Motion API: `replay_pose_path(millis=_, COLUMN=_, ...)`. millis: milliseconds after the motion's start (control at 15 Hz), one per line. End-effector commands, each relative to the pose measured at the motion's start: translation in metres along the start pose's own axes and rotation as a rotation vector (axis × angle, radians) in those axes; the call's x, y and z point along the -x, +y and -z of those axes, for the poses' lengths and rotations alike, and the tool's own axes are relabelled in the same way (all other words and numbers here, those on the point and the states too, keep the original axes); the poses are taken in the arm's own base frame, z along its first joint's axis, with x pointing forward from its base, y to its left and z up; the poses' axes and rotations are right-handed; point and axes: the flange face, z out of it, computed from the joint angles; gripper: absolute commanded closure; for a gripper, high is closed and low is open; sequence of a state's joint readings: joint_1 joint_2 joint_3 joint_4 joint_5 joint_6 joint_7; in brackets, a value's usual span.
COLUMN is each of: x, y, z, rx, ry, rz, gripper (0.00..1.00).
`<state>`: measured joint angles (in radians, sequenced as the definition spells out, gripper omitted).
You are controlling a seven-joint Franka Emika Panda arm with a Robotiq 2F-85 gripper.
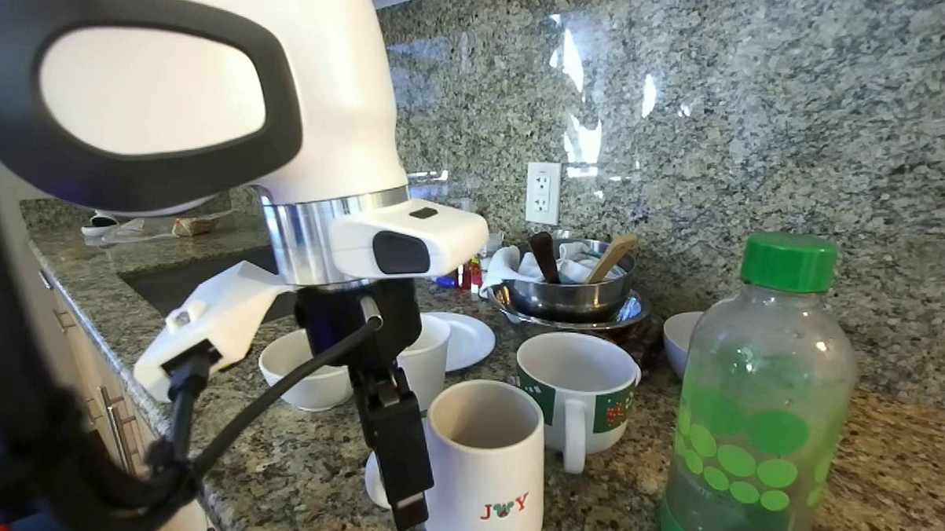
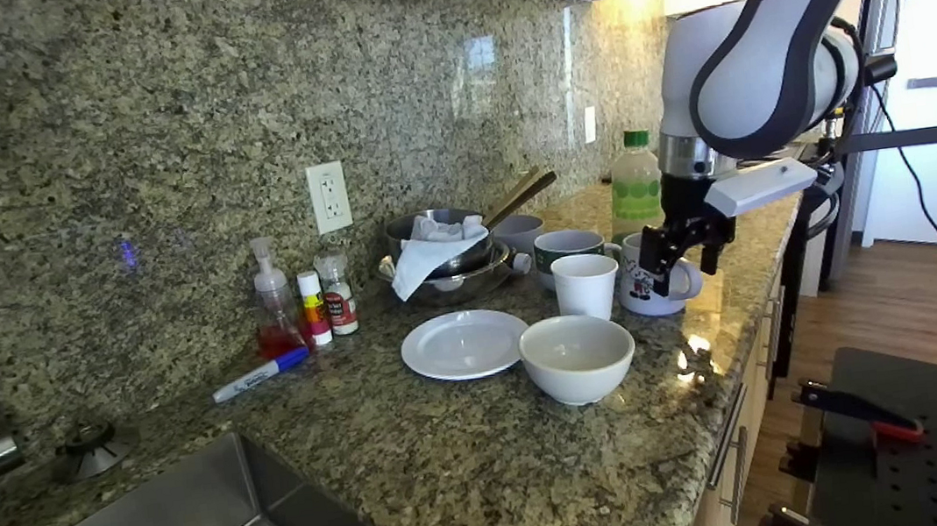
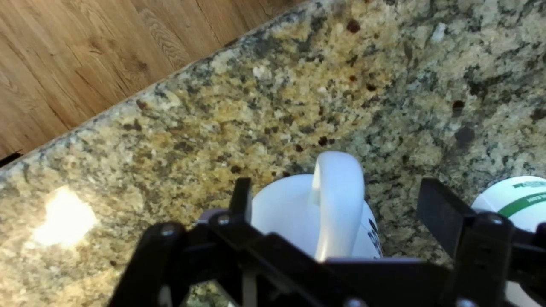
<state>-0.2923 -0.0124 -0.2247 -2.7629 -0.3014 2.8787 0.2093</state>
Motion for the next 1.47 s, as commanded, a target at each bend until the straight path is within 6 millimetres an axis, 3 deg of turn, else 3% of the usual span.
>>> replay_pose_path(millis=0, x=-0.004, y=0.000, z=-0.005, rx=0.010, ry=0.030, rz=-0.026, gripper=0.26)
replay_pose_path(millis=133, x=-0.004, y=0.001, z=-0.005, rx=0.016, ry=0.037, rz=-0.033, gripper=0.37)
replay_pose_path(millis=667, x=-0.003, y=0.004, z=-0.006, rx=0.047, ry=0.042, rz=-0.048, gripper=0.96)
replay_pose_path(millis=867, x=-0.005, y=0.003, z=-0.005, rx=0.054, ry=0.049, rz=-0.048, gripper=0.94)
replay_pose_path(millis=1000, x=-0.010, y=0.002, z=-0.002, rx=0.061, ry=0.059, rz=-0.049, gripper=1.00)
replay_pose_path(millis=1067, x=-0.011, y=0.002, z=-0.001, rx=0.062, ry=0.062, rz=-0.046, gripper=0.96)
replay_pose_path(millis=1400, x=-0.022, y=0.002, z=0.015, rx=0.075, ry=0.102, rz=-0.053, gripper=0.96)
